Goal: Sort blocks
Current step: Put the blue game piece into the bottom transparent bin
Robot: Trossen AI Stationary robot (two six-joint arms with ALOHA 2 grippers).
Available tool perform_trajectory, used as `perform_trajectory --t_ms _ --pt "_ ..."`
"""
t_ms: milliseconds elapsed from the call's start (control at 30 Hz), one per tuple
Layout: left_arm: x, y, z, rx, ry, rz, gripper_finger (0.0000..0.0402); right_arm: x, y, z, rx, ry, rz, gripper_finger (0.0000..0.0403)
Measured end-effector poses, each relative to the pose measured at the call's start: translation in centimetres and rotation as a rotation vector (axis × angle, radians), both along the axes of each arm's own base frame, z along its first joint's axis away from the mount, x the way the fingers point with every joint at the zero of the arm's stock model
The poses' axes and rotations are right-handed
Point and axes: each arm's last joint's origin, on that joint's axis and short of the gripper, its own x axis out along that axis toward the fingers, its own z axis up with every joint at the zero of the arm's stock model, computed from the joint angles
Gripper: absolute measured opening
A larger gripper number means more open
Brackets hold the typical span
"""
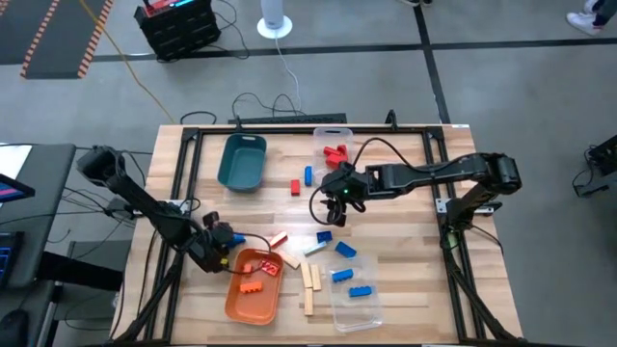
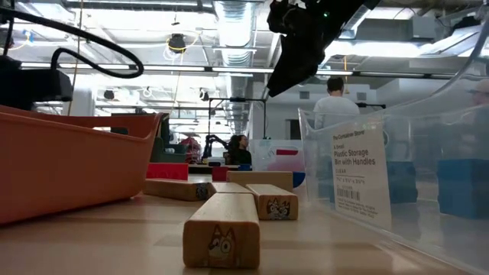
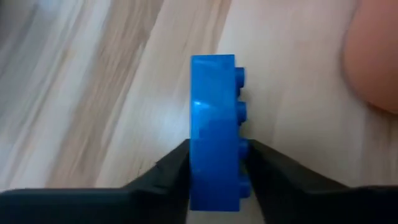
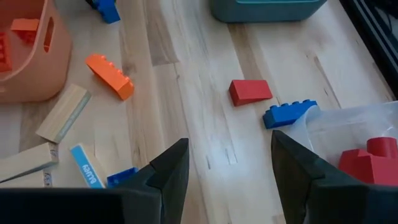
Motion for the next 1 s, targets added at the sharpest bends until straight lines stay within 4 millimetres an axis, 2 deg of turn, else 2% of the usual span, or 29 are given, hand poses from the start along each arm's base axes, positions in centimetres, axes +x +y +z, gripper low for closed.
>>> perform_trajectory --t_ms 100,233,433,600,733,1000 --pt "0.1 0.0 0.0 0.002 0.0 0.002 0.0083 0.0 0.0 0.0 0.0 0.0 0.0 0.0196" --pt "-0.3 0.6 1.2 0.039 -0.005 0.007 0.0081 0.0 0.4 0.0 -0.007 0.002 0.021 0.0196" --pt "-0.7 2.4 5.3 0.138 -0.096 0.037 0.0081 0.3 1.9 0.2 -0.035 -0.031 0.093 0.0196" --pt "0.4 3.5 8.6 0.232 -0.303 -0.009 0.0081 1.5 3.3 0.9 -0.107 -0.268 0.179 0.0196" --pt "2.0 4.2 10.8 0.29 -0.474 -0.059 0.0081 2.0 3.4 1.2 -0.159 -0.44 0.213 0.0198" --pt "4.5 5.5 13.4 0.397 -0.704 -0.151 0.0085 2.5 3.5 3.6 -0.211 -0.748 0.306 0.0224"
